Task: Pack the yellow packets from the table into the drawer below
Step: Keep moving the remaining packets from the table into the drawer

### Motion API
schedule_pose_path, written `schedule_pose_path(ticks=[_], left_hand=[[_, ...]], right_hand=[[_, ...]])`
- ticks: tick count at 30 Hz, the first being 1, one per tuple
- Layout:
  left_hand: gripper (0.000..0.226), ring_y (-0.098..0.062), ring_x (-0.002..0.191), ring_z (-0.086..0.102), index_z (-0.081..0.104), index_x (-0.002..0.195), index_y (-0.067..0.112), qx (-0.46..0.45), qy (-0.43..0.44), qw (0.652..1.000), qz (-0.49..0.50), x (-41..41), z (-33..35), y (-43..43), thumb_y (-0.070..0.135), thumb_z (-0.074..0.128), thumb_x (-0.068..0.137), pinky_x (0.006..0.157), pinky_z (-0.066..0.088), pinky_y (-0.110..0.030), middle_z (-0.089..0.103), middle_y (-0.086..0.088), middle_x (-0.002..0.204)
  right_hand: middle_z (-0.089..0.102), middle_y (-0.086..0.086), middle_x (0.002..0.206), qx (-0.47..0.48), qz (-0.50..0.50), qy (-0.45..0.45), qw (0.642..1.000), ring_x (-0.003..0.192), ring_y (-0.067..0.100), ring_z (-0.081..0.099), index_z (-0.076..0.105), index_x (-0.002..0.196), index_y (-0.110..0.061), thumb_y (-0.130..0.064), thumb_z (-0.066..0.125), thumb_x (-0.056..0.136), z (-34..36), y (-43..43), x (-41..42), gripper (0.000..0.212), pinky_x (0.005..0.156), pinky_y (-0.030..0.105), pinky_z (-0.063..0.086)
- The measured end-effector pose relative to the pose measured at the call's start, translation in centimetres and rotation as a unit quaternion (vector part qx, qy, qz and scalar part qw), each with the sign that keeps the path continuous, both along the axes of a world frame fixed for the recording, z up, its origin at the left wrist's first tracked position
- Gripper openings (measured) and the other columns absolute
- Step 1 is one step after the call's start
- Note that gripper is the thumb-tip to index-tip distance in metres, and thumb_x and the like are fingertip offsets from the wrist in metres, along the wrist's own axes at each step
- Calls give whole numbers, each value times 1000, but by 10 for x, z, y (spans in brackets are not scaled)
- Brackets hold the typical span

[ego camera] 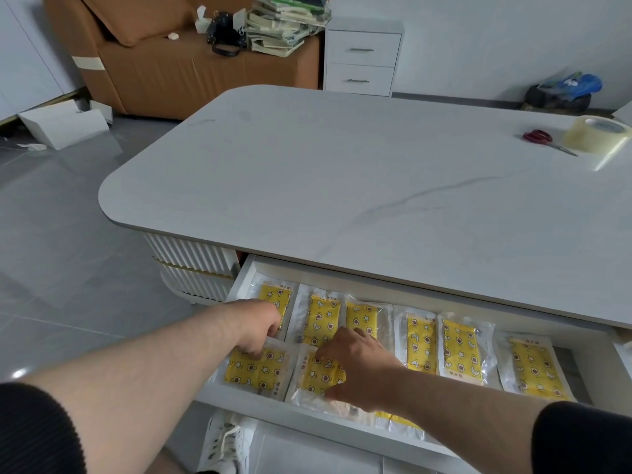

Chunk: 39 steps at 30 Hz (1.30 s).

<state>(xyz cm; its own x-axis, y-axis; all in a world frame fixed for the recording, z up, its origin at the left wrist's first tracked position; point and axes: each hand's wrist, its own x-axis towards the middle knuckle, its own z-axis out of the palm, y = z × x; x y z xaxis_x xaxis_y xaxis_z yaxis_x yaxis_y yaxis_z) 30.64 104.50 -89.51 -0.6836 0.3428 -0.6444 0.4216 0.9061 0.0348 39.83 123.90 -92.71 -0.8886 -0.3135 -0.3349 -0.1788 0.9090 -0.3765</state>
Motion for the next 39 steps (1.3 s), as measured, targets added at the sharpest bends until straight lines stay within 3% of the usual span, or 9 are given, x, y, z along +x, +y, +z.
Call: schedule_pose_path(ticks=[7,10,13,15,18,23,26,39], left_hand=[[28,-17,86,57,59,102,20,2,-3,1000,-3,-1,2,0,13,72,79,66,47,-25,56,1,96],[30,-18,90,59,60,105,20,11,-4,1000,3,-2,2,0,12,72,79,71,51,-26,59,1,100],[26,-16,88,58,58,95,24,27,14,1000,8,-4,2,-1,8,70,78,74,53,-28,59,3,99],[23,-14,81,55,55,85,24,40,18,999,7,-6,3,1,7,68,77,68,51,-26,57,4,92],[19,-14,79,59,58,76,24,38,-21,999,-10,-5,4,4,16,75,76,66,51,-25,63,3,89],[23,-13,70,53,58,80,21,-10,-56,997,-47,4,1,6,24,80,72,55,42,-23,56,6,77],[26,-17,75,55,64,94,18,-20,-31,998,-53,7,0,7,23,79,74,62,46,-27,59,2,85],[24,-16,78,58,65,93,22,-12,-16,999,-48,10,-4,5,24,79,74,63,47,-27,63,3,89]], right_hand=[[42,-8,134,-6,2,3,1000,127,18,36,44,137,-39,-54,69,79,-2,4,0,65,111,37,34],[43,-8,138,-25,-8,0,1000,133,17,35,50,133,-38,-55,70,78,-1,8,-2,61,116,39,30],[47,-8,136,-18,-11,10,1000,129,16,39,54,127,-36,-54,69,80,1,11,-3,53,111,36,35],[49,-9,134,-18,-13,9,1000,126,15,41,56,126,-36,-53,69,81,1,11,-3,50,108,35,38],[51,-9,133,-21,-5,6,1000,124,16,44,56,129,-36,-48,69,82,1,9,-2,50,106,33,40],[49,-7,129,9,37,40,998,121,16,41,53,133,-38,-45,65,86,0,6,2,48,107,34,34],[48,-6,127,24,66,67,995,119,17,39,52,132,-38,-45,62,88,1,3,5,45,107,35,34],[50,3,122,61,142,124,980,114,26,46,53,130,-29,-42,64,88,1,-2,11,45,105,42,38]])
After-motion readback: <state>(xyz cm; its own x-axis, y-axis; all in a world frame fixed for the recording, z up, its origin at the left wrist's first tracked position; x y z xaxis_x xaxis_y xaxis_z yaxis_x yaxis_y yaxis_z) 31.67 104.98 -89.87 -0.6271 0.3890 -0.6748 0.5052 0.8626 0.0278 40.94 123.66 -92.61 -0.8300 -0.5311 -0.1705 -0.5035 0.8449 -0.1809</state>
